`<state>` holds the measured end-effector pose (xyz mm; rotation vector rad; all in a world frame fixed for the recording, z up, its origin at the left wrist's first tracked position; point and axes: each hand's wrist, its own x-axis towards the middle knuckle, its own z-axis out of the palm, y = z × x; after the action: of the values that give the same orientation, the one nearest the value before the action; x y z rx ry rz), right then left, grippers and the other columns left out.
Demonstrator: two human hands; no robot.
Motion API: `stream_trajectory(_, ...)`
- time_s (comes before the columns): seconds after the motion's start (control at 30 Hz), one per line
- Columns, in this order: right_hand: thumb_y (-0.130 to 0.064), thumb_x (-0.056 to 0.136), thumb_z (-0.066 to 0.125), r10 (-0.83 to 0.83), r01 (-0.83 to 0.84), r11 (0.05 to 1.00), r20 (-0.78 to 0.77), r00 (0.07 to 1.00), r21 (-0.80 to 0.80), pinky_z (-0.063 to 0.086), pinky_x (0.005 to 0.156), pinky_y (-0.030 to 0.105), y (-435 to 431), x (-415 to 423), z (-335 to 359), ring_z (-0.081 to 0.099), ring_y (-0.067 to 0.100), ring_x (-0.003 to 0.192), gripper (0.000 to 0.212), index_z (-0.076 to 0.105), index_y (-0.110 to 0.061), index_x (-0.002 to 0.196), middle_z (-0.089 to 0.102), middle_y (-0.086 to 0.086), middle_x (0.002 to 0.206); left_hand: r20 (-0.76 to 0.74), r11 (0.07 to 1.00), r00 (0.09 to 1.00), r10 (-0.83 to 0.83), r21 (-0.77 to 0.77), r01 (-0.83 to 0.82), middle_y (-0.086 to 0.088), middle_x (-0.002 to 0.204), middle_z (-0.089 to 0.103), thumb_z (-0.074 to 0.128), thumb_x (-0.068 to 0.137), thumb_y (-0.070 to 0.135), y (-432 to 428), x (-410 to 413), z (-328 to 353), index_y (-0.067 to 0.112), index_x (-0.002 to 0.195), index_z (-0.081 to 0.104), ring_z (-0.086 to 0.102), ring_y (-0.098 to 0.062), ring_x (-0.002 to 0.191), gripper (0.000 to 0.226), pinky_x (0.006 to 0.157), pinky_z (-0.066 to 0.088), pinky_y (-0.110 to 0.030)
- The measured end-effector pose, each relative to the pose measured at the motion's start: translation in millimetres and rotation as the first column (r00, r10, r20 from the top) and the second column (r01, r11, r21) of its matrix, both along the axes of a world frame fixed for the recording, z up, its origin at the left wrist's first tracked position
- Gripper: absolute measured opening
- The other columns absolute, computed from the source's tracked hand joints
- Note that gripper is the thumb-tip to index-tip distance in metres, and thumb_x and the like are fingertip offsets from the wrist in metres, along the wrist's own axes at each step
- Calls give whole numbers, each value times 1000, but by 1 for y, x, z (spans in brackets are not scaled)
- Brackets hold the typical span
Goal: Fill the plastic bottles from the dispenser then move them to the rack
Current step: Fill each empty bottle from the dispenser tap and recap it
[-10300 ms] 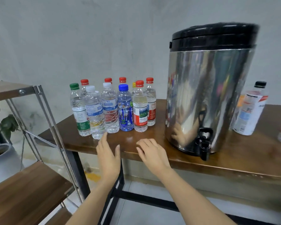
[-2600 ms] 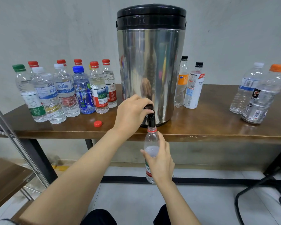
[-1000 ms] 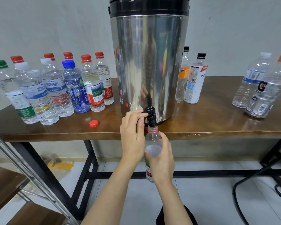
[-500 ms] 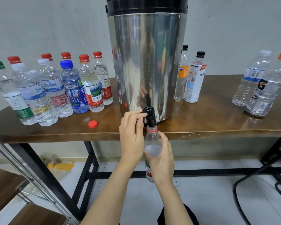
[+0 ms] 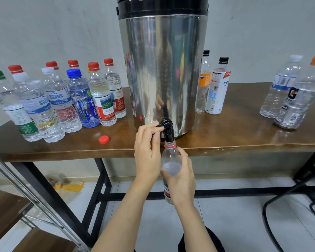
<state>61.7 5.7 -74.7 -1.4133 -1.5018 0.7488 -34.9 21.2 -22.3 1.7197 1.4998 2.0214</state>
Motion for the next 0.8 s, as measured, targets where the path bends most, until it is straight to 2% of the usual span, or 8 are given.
stream_trajectory(0.2, -33, 76, 81, 3, -3, 1000, -10, 1000, 7, 54, 83, 39, 0, 0, 0, 53, 12, 120, 81, 33, -43, 141, 45, -16, 141, 7, 1000, 1000, -4, -2, 4, 6, 115, 59, 42, 101, 24, -1, 0, 0, 20, 107, 66, 56, -17, 115, 26, 99, 45, -44)
stream_trajectory(0.47, -34, 77, 80, 2, -2, 1000, -4, 1000, 4, 51, 81, 33, 1, 0, 0, 52, 11, 119, 81, 32, -44, 141, 45, -16, 140, 8, 1000, 1000, -8, -1, 8, 5, 116, 58, 42, 101, 24, -1, 0, 0, 25, 107, 64, 55, -17, 116, 24, 101, 44, -37)
stream_trajectory(0.8, -33, 77, 80, 6, -6, 1000, -8, 1000, 4, 50, 79, 32, 1, 0, 0, 51, 11, 120, 81, 32, -42, 142, 45, -15, 141, 12, 1000, 1000, -10, -4, 10, 4, 116, 58, 41, 101, 25, 0, 0, 0, 21, 106, 66, 55, -17, 116, 25, 100, 43, -31)
